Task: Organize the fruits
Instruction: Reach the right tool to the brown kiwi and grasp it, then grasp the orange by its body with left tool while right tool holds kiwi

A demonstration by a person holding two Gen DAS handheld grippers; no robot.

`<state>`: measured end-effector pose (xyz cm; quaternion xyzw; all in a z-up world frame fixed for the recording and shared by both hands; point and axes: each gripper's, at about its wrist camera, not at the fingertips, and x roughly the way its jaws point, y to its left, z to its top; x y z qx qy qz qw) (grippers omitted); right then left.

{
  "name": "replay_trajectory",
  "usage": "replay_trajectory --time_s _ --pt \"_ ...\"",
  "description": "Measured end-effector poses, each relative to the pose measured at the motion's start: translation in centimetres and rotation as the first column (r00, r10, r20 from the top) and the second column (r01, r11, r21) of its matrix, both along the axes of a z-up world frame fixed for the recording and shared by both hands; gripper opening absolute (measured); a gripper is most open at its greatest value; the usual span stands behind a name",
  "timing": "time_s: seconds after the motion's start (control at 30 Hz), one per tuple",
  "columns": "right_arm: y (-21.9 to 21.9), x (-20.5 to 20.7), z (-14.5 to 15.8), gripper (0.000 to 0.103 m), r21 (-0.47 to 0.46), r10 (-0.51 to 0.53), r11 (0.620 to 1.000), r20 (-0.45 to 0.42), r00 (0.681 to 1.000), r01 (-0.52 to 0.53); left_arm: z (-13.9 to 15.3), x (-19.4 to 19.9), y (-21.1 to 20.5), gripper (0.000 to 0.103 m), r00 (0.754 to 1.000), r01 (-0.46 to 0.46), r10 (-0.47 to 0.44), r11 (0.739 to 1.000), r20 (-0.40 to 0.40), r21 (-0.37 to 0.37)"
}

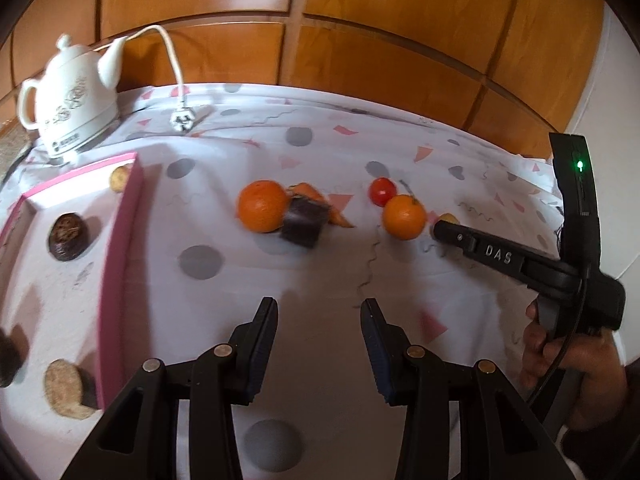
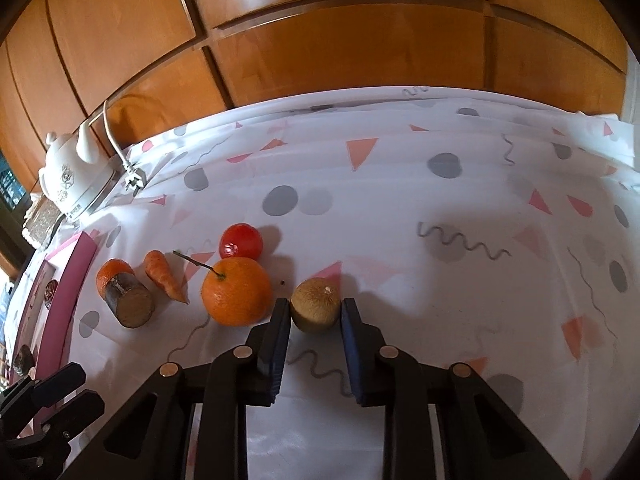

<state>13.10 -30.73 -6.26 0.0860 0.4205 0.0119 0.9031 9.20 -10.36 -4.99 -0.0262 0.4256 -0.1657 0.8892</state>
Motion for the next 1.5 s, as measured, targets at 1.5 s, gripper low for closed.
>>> replay_trajectory --time_s 1.5 --pt "-3.2 -2.0 -0.7 0.026 -0.020 -0.137 0.990 0.003 0.991 0.137 -0.9 4.7 -7.6 0.038 0.997 0.072 -0.072 0.997 0.022 0.022"
